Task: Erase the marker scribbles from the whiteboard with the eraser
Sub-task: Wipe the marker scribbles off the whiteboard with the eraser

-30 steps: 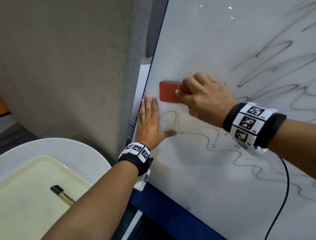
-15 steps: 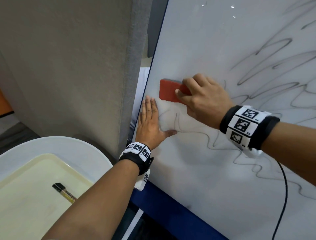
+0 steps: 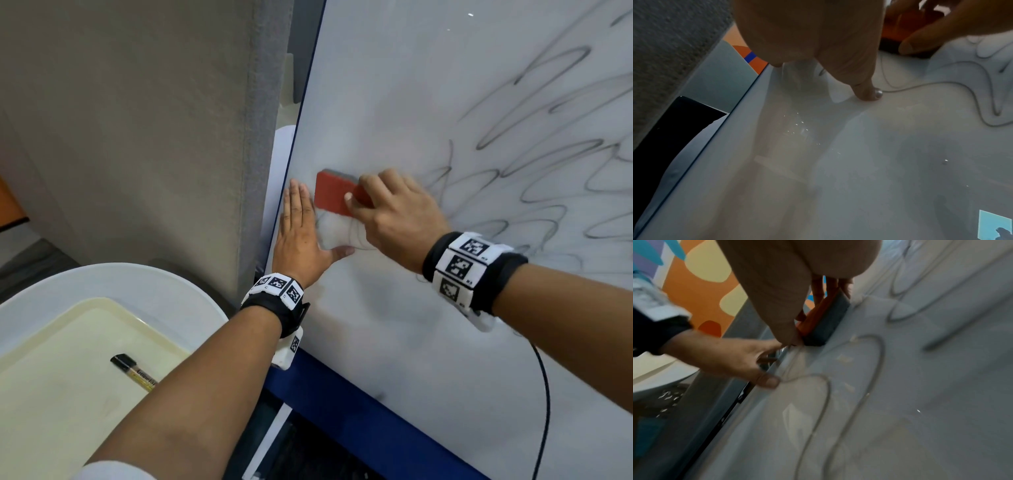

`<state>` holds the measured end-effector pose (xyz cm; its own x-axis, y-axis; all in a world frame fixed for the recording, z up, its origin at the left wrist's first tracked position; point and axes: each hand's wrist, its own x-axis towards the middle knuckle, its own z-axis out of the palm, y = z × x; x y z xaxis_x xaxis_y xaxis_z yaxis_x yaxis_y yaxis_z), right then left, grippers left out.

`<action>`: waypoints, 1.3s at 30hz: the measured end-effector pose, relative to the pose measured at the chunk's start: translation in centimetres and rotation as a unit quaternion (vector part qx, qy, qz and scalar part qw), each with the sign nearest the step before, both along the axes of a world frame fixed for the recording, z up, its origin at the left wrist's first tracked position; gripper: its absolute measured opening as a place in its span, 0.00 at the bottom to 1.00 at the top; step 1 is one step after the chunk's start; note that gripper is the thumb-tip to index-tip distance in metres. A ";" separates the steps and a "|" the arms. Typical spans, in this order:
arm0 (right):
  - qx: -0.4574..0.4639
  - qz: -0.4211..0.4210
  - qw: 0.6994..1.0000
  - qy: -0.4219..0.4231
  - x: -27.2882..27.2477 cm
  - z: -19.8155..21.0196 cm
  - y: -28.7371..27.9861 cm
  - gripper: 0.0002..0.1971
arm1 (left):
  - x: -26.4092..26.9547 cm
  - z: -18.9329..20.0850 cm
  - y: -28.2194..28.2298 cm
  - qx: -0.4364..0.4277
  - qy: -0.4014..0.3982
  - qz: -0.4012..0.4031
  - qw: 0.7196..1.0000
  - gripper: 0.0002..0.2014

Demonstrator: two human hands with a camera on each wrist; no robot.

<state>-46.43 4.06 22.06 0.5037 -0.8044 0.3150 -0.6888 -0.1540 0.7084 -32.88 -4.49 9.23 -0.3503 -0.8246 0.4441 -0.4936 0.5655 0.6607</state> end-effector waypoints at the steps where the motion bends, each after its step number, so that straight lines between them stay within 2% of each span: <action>1: 0.017 -0.003 1.000 0.003 0.0 -0.9 0.3 0.17 | 0.0 0.0 0.1 0.005 0.007 -0.001 1.000 0.70; 4: 0.047 -0.002 0.999 0.020 0.0 -0.6 0.3 0.16 | 0.2 -0.3 0.0 0.009 0.018 -0.005 1.000 0.69; 7: 0.005 0.003 1.000 0.011 -0.2 0.8 -0.2 0.17 | 0.0 -0.4 0.1 0.009 0.034 0.003 0.999 0.69; 10: -0.026 -0.016 0.999 -0.018 0.0 -1.1 0.0 0.19 | -0.2 -0.8 0.3 0.034 0.069 0.014 0.997 0.69; 13: 0.022 -0.015 1.000 -0.009 0.2 -3.3 0.5 0.17 | -0.2 -1.1 0.4 0.034 0.073 0.023 0.996 0.69; 18: 0.006 -0.013 1.000 -0.017 0.1 -1.7 -0.2 0.17 | 0.0 -0.9 0.4 0.048 0.087 0.019 0.995 0.68; 21: -0.018 -0.021 0.999 -0.033 0.4 -3.3 0.0 0.19 | 0.0 -1.0 0.2 0.044 0.097 0.026 0.994 0.66; 24: 0.019 -0.018 0.999 -0.023 0.8 -4.8 0.1 0.17 | 0.2 -1.3 0.0 0.032 0.088 0.025 0.995 0.63; 27: 0.032 -0.005 0.999 -0.005 1.0 -3.7 -0.4 0.13 | 0.3 -1.1 0.2 0.028 0.086 0.025 0.996 0.63; 31: -0.013 -0.032 0.999 -0.029 1.0 -2.4 -0.6 0.19 | 0.4 -0.8 0.3 0.041 0.089 0.024 0.995 0.63; 36: 0.043 -0.041 0.998 -0.023 1.5 -6.2 0.8 0.16 | 0.4 -1.1 0.3 0.018 0.082 0.027 0.996 0.57; 39: 0.047 -0.044 0.998 -0.021 1.5 -5.7 0.7 0.17 | 0.8 -0.9 0.3 0.017 0.065 0.022 0.998 0.57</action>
<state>-44.98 4.74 16.35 0.4178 -0.8720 0.2551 -0.7308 -0.1557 0.6646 -32.07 -4.23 8.31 -0.2554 -0.8528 0.4556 -0.4261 0.5223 0.7387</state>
